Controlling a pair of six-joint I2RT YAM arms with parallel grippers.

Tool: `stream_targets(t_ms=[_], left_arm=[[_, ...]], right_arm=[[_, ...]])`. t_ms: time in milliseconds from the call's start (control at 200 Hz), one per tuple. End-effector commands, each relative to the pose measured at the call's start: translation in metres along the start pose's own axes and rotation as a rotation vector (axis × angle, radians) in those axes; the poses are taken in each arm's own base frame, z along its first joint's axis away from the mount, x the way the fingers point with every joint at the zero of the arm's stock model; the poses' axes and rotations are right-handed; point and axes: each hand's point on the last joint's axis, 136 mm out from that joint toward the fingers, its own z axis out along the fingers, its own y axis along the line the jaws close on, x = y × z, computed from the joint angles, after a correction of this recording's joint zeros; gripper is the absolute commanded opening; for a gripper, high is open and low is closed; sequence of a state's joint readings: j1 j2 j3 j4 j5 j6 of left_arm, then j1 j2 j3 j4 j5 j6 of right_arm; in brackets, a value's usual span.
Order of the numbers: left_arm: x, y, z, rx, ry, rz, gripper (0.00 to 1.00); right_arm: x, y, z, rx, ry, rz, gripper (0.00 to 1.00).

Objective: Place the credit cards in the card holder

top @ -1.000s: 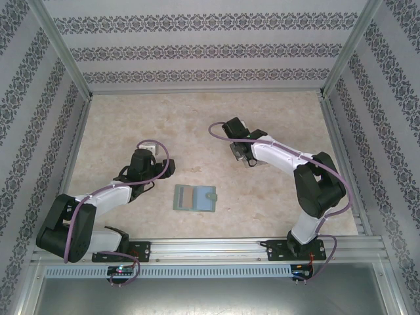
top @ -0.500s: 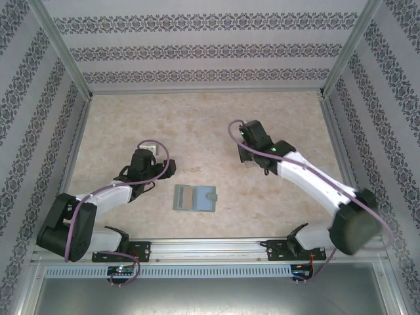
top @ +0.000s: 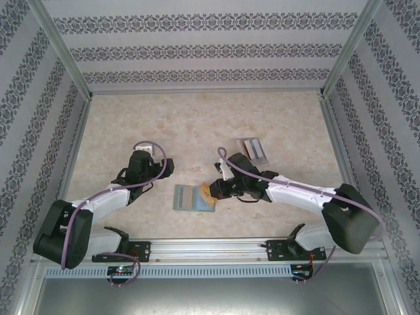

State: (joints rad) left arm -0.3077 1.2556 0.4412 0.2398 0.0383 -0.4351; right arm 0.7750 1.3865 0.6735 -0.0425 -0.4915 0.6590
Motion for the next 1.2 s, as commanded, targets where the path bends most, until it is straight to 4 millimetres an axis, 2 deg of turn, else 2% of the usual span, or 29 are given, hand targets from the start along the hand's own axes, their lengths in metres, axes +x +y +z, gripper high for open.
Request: stream_targets(t_ms=[0, 155, 225, 305, 470, 1199], left_arm=[[0.001, 0.006, 0.001, -0.039, 0.0, -0.009, 0.89], [-0.002, 0.012, -0.005, -0.069, -0.021, 0.005, 0.89], [-0.006, 0.012, -0.007, -0.076, -0.026, 0.016, 0.89], [-0.005, 0.014, -0.009, -0.083, -0.032, 0.018, 0.89], [-0.006, 0.014, -0.009, -0.087, -0.03, 0.019, 0.9], [-0.003, 0.015, -0.005, -0.092, -0.013, 0.012, 0.9]], right_arm=[[0.009, 0.019, 0.009, -0.153, 0.061, 0.036, 0.04], [0.01, 0.011, 0.022, -0.194, 0.097, 0.103, 0.05], [0.014, -0.003, 0.029, -0.175, 0.12, 0.134, 0.05], [0.012, -0.013, 0.034, -0.181, 0.122, 0.175, 0.04], [0.006, -0.022, 0.04, -0.199, 0.101, 0.234, 0.04], [-0.001, -0.02, 0.04, -0.276, 0.083, 0.278, 0.08]])
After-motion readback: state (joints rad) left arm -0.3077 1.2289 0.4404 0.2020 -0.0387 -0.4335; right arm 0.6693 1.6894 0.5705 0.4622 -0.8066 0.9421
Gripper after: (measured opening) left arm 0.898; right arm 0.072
